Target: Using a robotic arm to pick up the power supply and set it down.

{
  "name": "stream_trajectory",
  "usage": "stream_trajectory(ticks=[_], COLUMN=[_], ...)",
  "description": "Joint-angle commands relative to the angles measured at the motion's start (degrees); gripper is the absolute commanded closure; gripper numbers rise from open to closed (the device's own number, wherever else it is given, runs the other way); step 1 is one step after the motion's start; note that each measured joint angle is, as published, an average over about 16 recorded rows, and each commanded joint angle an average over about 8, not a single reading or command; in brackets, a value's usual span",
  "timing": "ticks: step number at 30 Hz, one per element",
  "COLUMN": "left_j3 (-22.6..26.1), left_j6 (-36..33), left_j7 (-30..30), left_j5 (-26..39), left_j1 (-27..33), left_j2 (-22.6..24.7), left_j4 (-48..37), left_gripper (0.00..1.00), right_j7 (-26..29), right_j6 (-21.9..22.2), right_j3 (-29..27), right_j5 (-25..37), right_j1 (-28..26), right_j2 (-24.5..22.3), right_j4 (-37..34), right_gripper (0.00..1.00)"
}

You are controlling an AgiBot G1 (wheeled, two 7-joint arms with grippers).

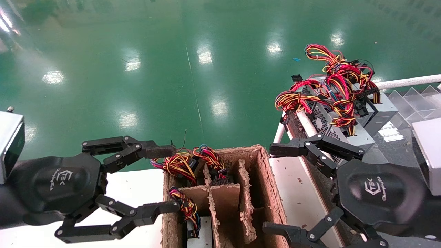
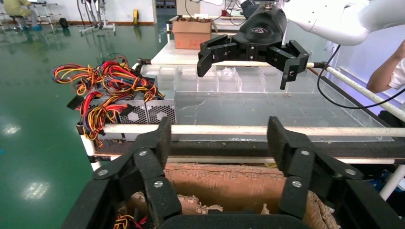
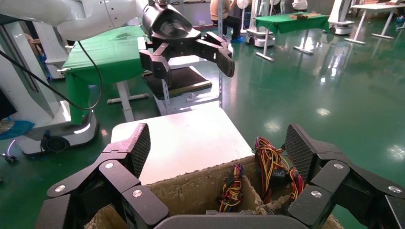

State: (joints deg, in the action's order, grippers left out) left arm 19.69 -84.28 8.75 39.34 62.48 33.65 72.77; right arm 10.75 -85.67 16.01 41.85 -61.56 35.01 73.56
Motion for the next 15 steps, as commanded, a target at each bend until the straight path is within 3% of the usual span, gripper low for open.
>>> stream_trajectory(ticks=[1, 9, 15], left_j3=[0.00, 0.00, 0.01], left_j6=[0.00, 0.00, -0.01], left_j7=[0.00, 0.00, -0.01], left_j5=[0.00, 0.00, 0.00], left_j1=[0.00, 0.00, 0.01], left_j2=[0.00, 0.00, 0.00], left_j4=[0.00, 0.00, -0.02], left_gripper=[1.00, 1.00, 1.00], right_j7=[0.00, -0.02, 0.52], right_j6=[0.00, 0.36, 2.95], right_j3=[0.00, 0.25, 2.14], right_j5=[0.00, 0.60, 4.80], right_j1=[0.00, 0.05, -0.19], right_j2=[0.00, 0.17, 1.55], right_j4=[0.00, -0.05, 0.13], right_gripper=[0.00, 0.00, 0.00])
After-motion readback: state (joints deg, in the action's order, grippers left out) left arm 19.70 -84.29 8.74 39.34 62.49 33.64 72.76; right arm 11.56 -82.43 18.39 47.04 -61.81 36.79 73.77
